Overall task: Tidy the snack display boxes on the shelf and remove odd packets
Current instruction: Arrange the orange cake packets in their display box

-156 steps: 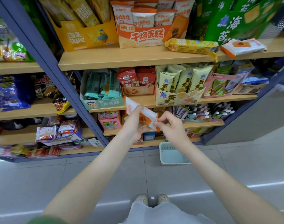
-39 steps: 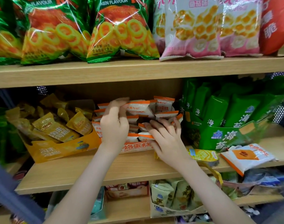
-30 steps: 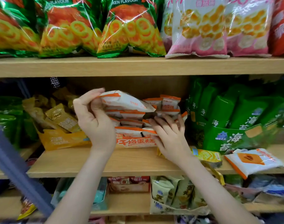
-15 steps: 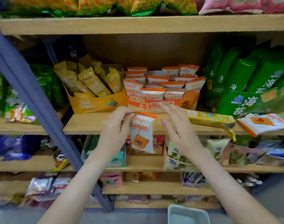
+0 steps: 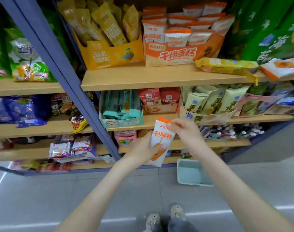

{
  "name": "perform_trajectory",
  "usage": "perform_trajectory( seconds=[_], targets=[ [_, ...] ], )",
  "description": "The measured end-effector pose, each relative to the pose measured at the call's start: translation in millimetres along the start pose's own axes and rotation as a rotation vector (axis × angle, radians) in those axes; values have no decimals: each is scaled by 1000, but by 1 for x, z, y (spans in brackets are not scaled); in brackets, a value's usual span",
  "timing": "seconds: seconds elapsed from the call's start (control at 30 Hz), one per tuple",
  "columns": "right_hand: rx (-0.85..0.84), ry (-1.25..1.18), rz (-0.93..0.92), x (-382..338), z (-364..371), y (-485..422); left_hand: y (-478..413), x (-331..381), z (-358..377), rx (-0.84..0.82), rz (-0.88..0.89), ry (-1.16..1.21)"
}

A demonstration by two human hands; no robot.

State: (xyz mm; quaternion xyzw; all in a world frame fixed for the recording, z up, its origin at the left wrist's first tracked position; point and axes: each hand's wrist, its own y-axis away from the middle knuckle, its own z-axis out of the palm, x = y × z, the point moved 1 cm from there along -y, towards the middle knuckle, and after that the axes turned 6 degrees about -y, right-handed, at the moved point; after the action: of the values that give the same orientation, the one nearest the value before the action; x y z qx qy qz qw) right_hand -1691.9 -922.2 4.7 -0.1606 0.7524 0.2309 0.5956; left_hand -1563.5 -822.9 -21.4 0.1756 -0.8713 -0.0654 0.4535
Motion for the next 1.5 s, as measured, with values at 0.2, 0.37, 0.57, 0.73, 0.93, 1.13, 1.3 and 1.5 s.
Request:
perform_trajectory(
  seconds=[0.2, 0.37, 0.57, 0.73, 0.93, 1.13, 1.3, 1.5],
  targets=[
    [1, -106, 104, 1, -8, -1, 13, 8, 9, -89, -2, -94],
    [7, -141, 120, 7, -22, -2, 12, 20, 10, -158, -30, 37],
    [-260, -266, 116, 16, -29, -7, 0, 27, 13, 115, -112, 576],
    [-492, -191, 154, 25, -16, 6, -14, 39, 4, 284, -188, 1079],
    [-516, -474, 121, 18, -26, 3, -8, 38, -9, 111, -23, 763],
    [-323, -569, 109, 9, -28, -2, -7, 48, -27, 9, 2, 420],
    [-262, -616, 73, -1, -45, -7, -13, 52, -48, 29, 12, 354],
    [-133, -683, 22, -14, -67, -14, -23, 69, -63, 101, 50, 436]
  ],
)
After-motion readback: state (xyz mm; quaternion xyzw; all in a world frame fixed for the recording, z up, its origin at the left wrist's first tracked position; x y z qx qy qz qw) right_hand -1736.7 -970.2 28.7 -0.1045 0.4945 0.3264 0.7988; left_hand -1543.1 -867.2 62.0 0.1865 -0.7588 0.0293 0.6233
